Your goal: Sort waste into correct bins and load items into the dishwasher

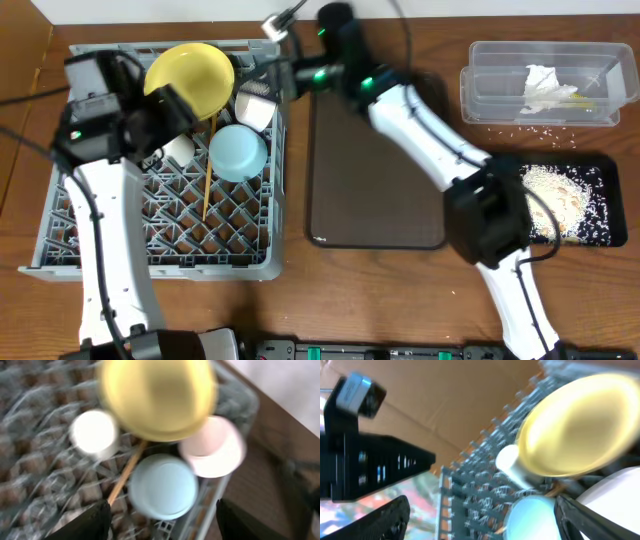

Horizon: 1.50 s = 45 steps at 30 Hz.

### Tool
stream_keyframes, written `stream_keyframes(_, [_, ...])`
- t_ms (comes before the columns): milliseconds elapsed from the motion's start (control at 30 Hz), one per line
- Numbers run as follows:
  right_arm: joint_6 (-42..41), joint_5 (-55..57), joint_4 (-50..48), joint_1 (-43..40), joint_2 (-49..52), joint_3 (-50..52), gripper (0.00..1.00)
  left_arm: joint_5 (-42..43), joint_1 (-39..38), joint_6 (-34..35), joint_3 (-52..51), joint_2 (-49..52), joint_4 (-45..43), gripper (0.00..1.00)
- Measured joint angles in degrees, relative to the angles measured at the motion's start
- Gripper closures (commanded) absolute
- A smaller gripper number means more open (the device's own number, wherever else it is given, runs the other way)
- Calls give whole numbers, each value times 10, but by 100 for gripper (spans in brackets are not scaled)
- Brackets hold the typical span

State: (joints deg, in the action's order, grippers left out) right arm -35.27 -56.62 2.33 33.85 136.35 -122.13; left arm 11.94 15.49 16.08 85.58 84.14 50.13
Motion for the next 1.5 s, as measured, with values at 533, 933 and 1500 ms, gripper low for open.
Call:
stream_keyframes(533, [128, 310, 560, -228, 0, -121, 1, -119, -122, -165, -1, 116, -219, 19])
stream_keyframes(933, [136, 513, 624, -338, 0, -121, 1, -99, -121, -189, -1, 242, -264, 32])
stream_keyframes(1500, [137, 526, 643, -349, 0, -121, 1, -141, -121, -193, -2, 265, -269, 48])
